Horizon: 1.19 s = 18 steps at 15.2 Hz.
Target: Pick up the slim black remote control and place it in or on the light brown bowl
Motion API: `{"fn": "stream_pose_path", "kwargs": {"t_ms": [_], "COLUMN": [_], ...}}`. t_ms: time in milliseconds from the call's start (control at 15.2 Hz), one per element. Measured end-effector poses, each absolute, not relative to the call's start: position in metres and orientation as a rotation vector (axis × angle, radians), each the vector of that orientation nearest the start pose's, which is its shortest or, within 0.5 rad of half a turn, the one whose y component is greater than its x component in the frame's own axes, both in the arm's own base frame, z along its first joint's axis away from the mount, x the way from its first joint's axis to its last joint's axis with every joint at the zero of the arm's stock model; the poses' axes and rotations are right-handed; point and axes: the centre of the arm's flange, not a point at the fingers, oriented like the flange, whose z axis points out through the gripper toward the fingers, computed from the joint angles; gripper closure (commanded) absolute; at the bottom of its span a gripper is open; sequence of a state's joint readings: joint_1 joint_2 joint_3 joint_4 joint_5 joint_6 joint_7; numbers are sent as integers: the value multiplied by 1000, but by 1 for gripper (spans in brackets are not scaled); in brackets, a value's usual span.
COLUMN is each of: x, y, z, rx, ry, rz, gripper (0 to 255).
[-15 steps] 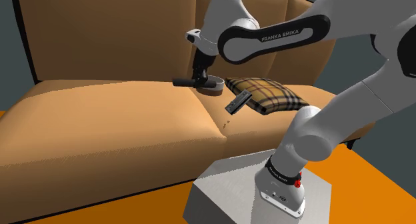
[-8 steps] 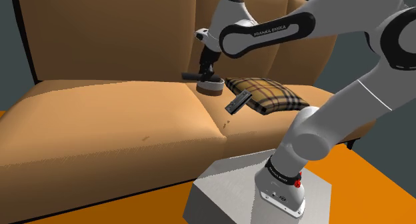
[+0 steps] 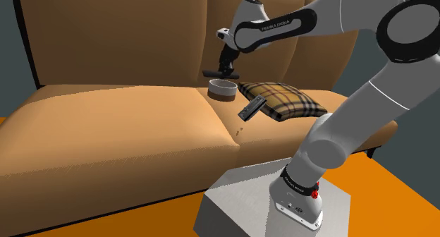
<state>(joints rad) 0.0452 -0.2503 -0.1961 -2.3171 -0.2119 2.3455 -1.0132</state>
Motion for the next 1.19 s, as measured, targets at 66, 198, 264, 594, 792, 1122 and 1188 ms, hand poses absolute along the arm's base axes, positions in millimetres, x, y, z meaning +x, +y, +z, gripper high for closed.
{"fn": "stream_pose_path", "kwargs": {"t_ms": [66,198,264,594,792,1122,1188], "x": [490,499,503,522,526,527,527], "y": [-93,-121,-130,-189,-199,-201,-201], "z": [467,466,465,464,453,426,421], "rx": [-2978,-2978,-2978,-2977,-2977,-2977,-2977], "ry": [-1606,-1605,-1605,-1607,-1608,-1609,-1609], "rz": [-279,-278,-279,-279,-278,-278,-278], "gripper": [255,255,255,255,255,255,255]}}
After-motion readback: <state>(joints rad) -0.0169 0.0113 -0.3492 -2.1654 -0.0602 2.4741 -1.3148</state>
